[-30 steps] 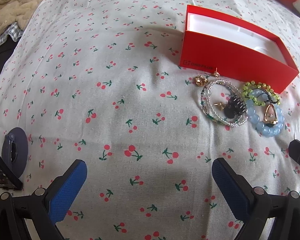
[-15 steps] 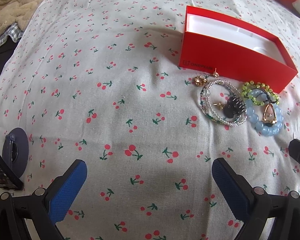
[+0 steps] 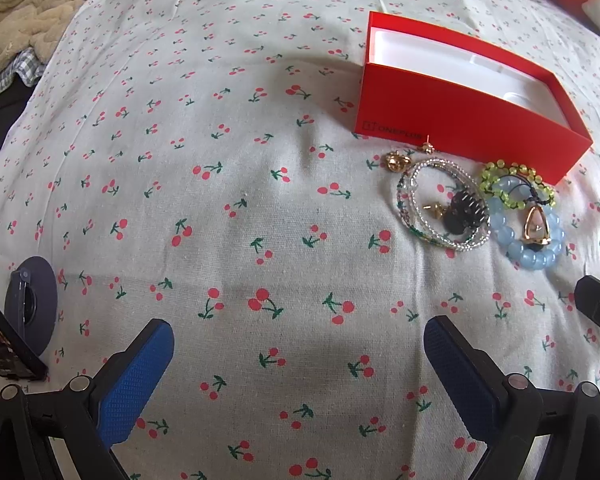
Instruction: Organize jewelry
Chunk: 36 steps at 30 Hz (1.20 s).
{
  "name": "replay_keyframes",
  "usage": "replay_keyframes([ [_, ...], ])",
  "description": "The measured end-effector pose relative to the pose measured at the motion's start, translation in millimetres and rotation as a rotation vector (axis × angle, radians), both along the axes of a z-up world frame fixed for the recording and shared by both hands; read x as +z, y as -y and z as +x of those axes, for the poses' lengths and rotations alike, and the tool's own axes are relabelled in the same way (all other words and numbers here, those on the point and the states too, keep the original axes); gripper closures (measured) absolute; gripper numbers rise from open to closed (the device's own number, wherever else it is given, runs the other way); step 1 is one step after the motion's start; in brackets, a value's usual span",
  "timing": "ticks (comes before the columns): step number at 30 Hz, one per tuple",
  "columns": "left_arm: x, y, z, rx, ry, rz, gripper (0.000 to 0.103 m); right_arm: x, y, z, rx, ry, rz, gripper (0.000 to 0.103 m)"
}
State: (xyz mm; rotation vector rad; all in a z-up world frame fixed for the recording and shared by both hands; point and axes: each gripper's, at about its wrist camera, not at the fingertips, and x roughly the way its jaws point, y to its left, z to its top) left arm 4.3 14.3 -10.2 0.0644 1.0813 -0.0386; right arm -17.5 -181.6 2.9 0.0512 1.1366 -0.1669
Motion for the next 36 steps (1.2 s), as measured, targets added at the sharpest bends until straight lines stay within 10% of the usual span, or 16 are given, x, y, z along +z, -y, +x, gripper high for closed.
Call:
replay_keyframes([
  [36,12,9,3,-0.081,0.019,0.006,0.000,13,5,7,-0.022,0.000,-0.014,0.000],
])
